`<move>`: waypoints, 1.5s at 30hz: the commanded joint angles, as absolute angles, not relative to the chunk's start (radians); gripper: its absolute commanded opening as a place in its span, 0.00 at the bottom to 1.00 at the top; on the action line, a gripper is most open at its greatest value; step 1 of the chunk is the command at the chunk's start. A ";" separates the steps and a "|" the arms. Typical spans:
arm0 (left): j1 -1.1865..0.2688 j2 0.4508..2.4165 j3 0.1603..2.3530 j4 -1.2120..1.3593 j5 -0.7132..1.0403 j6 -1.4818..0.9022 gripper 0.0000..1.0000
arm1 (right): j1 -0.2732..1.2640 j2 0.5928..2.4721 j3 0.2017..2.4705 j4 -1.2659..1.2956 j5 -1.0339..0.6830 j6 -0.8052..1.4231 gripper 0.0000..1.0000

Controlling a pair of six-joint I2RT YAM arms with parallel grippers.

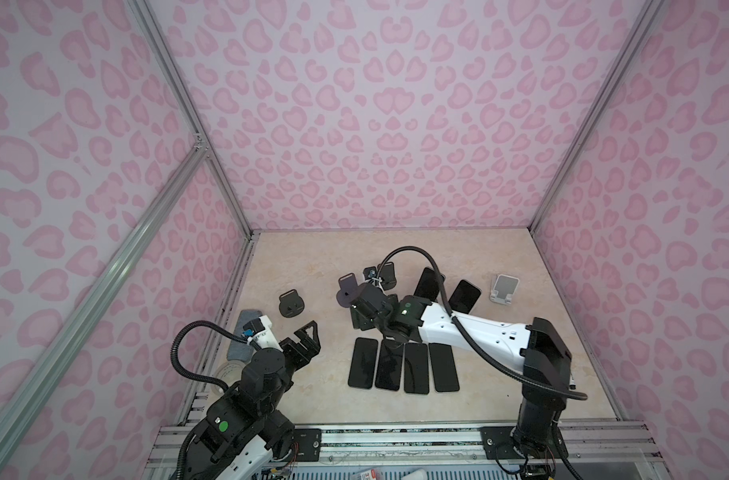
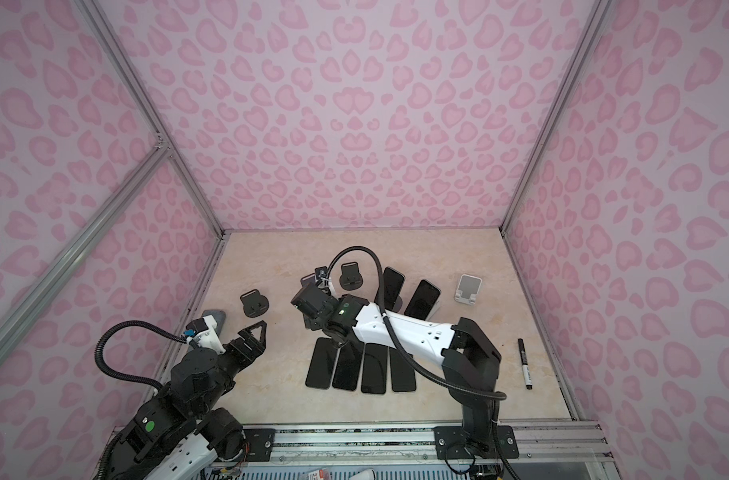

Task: Remove the phone from the phone stand
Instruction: 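Raise the right gripper and swing it toward the white stands, then move the right gripper over the grey-green phone on the white stand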

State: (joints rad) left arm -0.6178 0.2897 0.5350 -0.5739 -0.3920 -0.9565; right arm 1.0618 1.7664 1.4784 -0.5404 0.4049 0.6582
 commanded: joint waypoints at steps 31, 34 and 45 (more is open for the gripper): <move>-0.656 0.614 0.524 -0.252 0.008 -0.840 0.98 | 0.732 0.816 0.798 -0.759 0.592 0.875 0.91; -0.657 0.646 0.557 -0.264 0.003 -0.816 0.99 | 0.701 0.798 0.775 -0.734 0.579 0.859 0.92; -0.657 0.607 0.530 -0.245 -0.142 -0.807 0.99 | 0.535 0.990 0.823 -0.501 0.491 0.756 0.96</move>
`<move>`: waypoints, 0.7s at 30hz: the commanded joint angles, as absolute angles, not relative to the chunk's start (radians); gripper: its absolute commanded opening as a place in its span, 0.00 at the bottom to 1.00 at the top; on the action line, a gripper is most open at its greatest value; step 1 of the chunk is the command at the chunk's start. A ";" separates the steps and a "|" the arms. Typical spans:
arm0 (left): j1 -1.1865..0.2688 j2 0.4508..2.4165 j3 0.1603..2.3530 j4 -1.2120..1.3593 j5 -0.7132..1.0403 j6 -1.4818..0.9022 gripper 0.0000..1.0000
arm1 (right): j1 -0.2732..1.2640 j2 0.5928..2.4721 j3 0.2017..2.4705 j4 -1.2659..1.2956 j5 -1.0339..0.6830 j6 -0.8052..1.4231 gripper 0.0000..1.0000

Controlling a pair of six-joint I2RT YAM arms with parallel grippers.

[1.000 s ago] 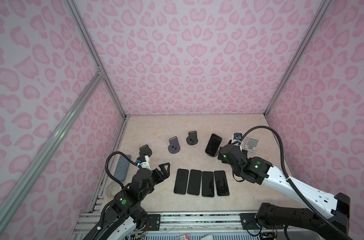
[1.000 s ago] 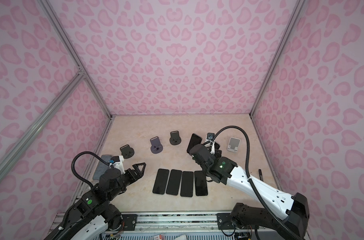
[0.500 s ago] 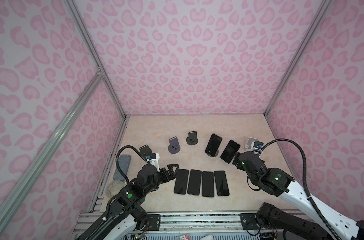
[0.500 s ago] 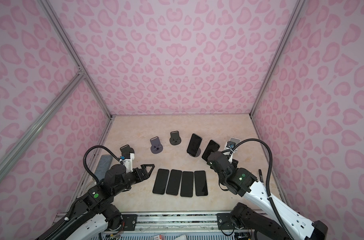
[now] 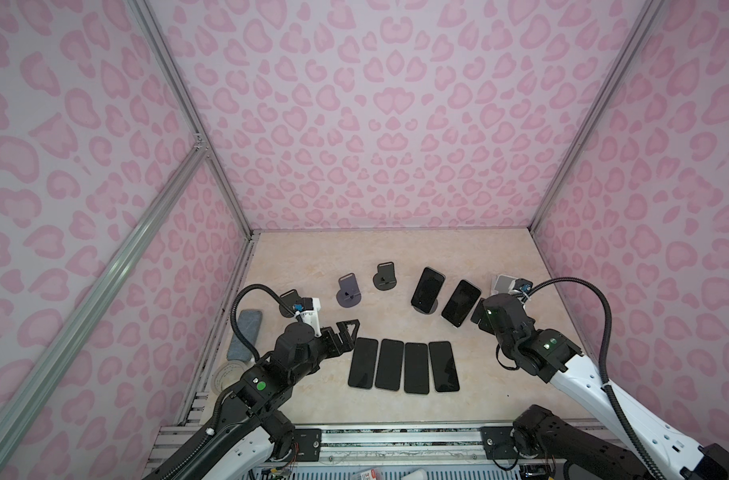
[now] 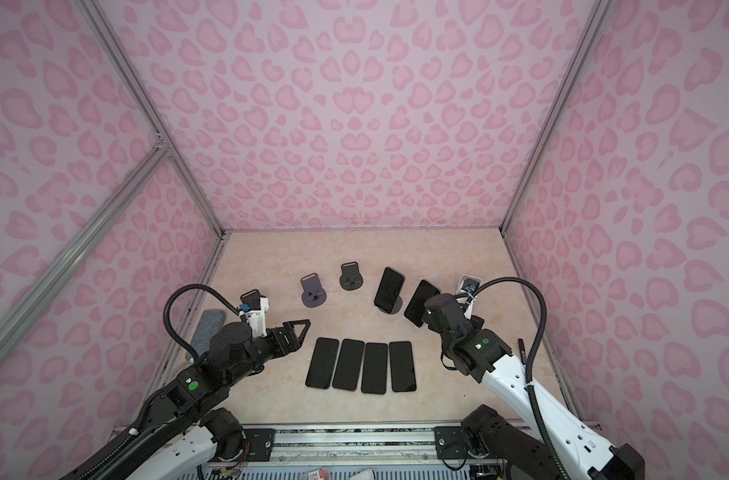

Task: Remove the phone from the phone stand
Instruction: 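Move the right gripper over the grey-green phone on the white stand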

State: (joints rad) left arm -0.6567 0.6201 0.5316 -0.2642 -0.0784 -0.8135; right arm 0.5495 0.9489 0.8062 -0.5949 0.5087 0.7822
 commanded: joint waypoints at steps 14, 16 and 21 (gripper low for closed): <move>-0.655 0.527 0.475 -0.246 -0.252 -0.800 0.95 | 0.454 1.385 1.088 -0.484 0.500 0.780 0.97; -0.654 0.553 0.504 -0.250 -0.257 -0.767 0.95 | 0.450 1.424 1.110 -0.477 0.495 0.772 0.97; -0.652 0.617 0.537 -0.254 -0.236 -0.728 0.95 | 0.446 1.506 1.146 -0.478 0.472 0.761 0.97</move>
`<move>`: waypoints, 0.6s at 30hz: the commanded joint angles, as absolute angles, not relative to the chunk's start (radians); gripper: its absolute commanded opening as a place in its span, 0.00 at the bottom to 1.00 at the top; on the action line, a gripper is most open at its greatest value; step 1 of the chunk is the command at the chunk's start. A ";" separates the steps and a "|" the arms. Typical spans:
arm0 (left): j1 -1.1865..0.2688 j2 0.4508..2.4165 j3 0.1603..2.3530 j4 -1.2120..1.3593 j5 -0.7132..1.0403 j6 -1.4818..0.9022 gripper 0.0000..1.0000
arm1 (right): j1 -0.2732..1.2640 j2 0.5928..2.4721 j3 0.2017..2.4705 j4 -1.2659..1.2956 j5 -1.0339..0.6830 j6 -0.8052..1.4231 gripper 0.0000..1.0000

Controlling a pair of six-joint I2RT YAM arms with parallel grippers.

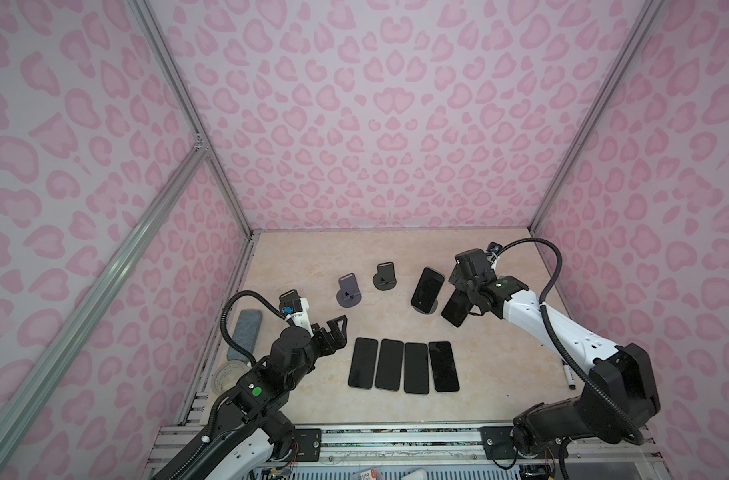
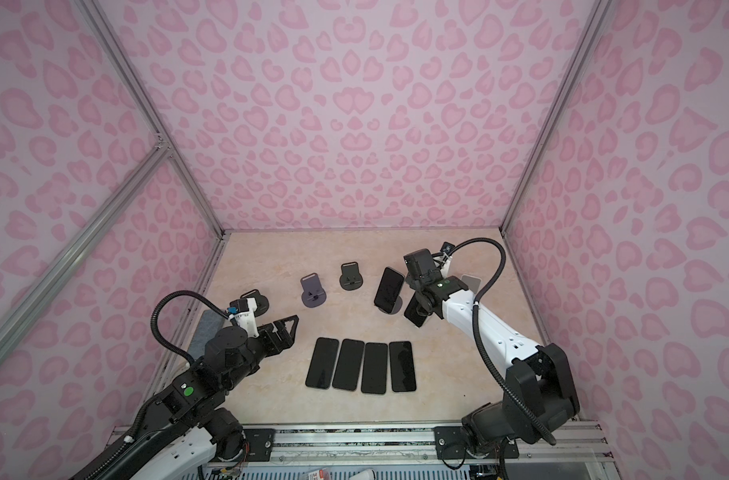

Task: Remove the phone from the phone stand
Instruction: 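Move the right gripper over the grey-green phone on the white stand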

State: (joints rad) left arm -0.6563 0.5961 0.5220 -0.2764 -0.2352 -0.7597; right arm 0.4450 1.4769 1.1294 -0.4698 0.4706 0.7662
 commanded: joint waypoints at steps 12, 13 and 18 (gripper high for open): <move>-0.652 0.595 0.506 -0.245 -0.222 -0.756 0.95 | 0.445 1.567 1.145 -0.528 0.494 0.817 0.98; -0.652 0.594 0.506 -0.246 -0.221 -0.759 0.95 | 0.446 1.565 1.134 -0.517 0.490 0.823 0.98; -0.652 0.588 0.512 -0.264 -0.219 -0.759 0.95 | 0.444 1.571 1.115 -0.493 0.483 0.849 0.94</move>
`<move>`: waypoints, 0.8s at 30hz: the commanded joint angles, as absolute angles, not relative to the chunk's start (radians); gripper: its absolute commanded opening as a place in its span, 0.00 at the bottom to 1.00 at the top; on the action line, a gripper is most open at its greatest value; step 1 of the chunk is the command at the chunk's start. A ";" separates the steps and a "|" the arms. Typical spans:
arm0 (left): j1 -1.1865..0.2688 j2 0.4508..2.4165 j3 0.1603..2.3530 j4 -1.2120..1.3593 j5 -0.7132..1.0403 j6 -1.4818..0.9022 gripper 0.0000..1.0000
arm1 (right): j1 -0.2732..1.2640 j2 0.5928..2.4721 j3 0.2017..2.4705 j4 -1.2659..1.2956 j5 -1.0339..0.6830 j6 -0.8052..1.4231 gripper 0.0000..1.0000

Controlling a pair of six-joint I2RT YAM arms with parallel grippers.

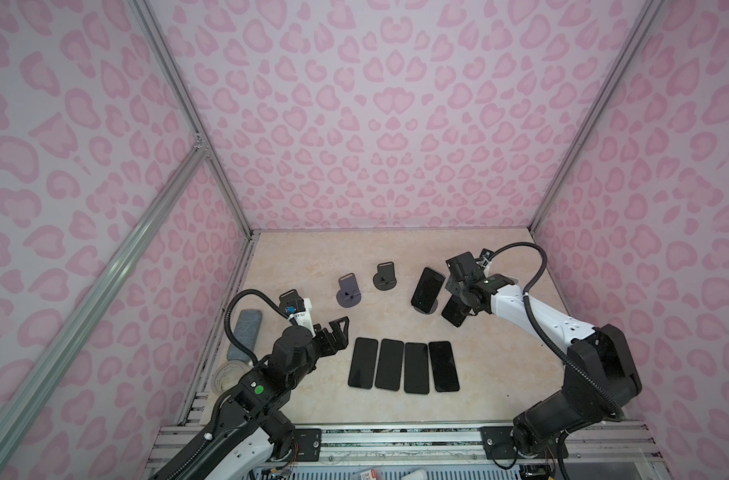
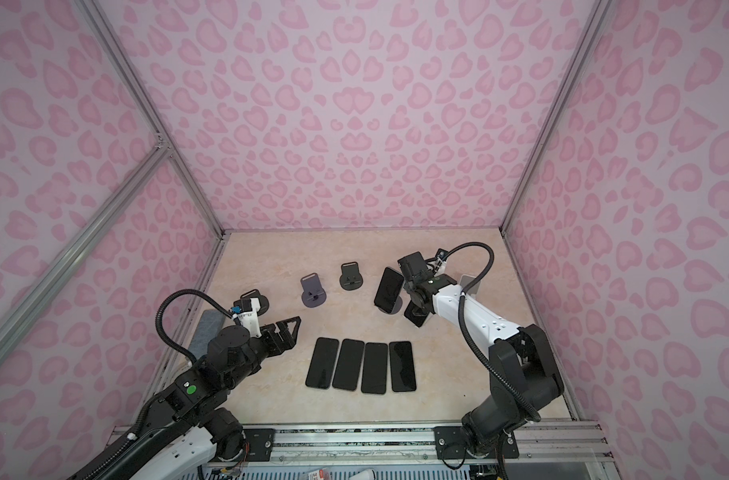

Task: Remove the phone from the phone stand
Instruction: 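Move the right gripper over the grey-green phone on the white stand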

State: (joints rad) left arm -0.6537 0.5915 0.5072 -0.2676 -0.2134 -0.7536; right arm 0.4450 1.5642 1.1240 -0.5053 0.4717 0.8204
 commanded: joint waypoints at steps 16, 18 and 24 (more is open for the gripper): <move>-0.652 0.544 0.515 -0.308 -0.262 -0.740 0.95 | 0.446 1.609 1.105 -0.501 0.488 0.888 0.90; -0.652 0.532 0.508 -0.310 -0.264 -0.743 0.95 | 0.448 1.610 1.102 -0.495 0.483 0.887 0.88; -0.652 0.515 0.499 -0.320 -0.282 -0.741 0.95 | 0.451 1.619 1.107 -0.485 0.468 0.848 0.81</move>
State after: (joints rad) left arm -0.6537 0.5194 0.4995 -0.3145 -0.2615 -0.7410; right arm 0.4496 1.6104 1.1034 -0.4854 0.4625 0.8742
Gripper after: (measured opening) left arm 0.951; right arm 0.814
